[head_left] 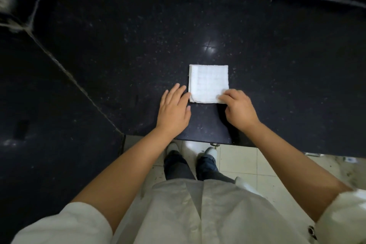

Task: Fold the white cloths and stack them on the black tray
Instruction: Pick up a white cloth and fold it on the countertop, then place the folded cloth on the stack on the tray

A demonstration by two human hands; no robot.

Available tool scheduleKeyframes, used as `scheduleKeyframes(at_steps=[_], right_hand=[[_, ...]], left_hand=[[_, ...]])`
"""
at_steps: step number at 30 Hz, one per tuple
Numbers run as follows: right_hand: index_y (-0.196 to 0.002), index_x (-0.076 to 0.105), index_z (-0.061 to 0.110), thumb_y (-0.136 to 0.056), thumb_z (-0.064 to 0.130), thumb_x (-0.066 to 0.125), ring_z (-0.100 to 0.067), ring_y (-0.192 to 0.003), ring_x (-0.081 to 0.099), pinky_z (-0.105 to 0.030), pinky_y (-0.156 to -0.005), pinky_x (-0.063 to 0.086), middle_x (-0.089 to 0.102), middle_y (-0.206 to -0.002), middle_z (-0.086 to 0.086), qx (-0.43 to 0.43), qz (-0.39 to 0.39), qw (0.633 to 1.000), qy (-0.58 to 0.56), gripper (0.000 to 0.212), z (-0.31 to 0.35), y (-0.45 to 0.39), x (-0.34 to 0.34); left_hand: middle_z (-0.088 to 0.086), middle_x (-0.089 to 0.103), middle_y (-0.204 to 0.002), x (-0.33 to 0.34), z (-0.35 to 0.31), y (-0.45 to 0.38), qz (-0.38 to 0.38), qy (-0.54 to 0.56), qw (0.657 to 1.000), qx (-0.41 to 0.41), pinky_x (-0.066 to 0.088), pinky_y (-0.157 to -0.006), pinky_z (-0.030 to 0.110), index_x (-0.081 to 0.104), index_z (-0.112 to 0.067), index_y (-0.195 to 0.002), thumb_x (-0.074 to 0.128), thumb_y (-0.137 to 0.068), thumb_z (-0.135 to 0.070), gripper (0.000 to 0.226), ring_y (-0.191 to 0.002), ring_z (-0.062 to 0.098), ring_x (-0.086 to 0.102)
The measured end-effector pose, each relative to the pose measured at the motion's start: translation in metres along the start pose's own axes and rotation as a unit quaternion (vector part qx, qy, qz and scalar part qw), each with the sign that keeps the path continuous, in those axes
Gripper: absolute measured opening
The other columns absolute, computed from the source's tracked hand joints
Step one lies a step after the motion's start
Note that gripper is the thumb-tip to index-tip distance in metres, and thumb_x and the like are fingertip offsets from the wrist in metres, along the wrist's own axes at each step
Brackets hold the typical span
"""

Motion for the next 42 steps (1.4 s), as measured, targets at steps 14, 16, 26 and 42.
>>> scheduleKeyframes(at_steps=[14, 16, 26, 42], right_hand=[[-0.094, 0.069, -0.003, -0.077, -0.002, 0.056, -0.033, -0.088, 0.063, -0.024, -0.075, 0.036, 0.067, -0.093, -0.021, 0.120, -0.080, 0.972, -0.184, 0.021, -0.107, 0.096, -0.071], [-0.094, 0.069, -0.002, -0.078, -0.002, 0.056, -0.033, -0.090, 0.061, -0.024, -0.073, 0.038, 0.065, -0.094, -0.021, 0.191, -0.118, 0.953, -0.204, 0.021, -0.165, 0.145, -0.088], [-0.086, 0.067, -0.001, -0.073, -0.002, 0.057, -0.035, -0.095, 0.057, -0.029, -0.074, 0.034, 0.062, -0.095, -0.024, 0.400, -0.265, 0.864, -0.154, 0.016, -0.438, 0.426, -0.181], [-0.086, 0.066, -0.007, -0.086, 0.013, 0.057, -0.022, -0.077, 0.055, -0.029, -0.061, 0.035, 0.062, -0.078, -0.011, 0.324, -0.235, 0.916, -0.013, 0.022, -0.767, 0.538, -0.397]], left_hand=[[0.006, 0.059, -0.060, 0.048, -0.174, -0.027, 0.014, -0.166, 0.952, 0.257, 0.029, -0.061, 0.027, 0.055, -0.012, -0.072, 0.041, -0.066, -0.010, 0.015, -0.061, 0.023, 0.051], [0.003, 0.056, -0.059, 0.068, -0.245, -0.023, 0.030, -0.175, 0.927, 0.330, 0.033, -0.051, 0.026, 0.043, -0.015, -0.074, 0.038, -0.066, -0.014, 0.010, -0.061, 0.019, 0.044], [0.014, 0.051, -0.115, 0.181, -0.625, 0.043, 0.154, -0.181, 0.825, 0.512, 0.040, -0.084, 0.040, 0.050, -0.003, -0.114, 0.036, -0.098, -0.017, 0.025, -0.107, 0.030, 0.046], [0.015, 0.056, -0.117, 0.228, -1.035, -0.048, 0.032, -0.122, 0.798, 0.589, 0.040, -0.088, 0.031, 0.048, -0.013, -0.134, 0.041, -0.098, -0.019, 0.037, -0.110, 0.029, 0.054]])
Point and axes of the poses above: each hand's wrist, its own y-axis away from the middle knuckle, its own x-axis out of the palm, z = x × y, the point moved 10 cm from there along -y, towards the middle knuckle
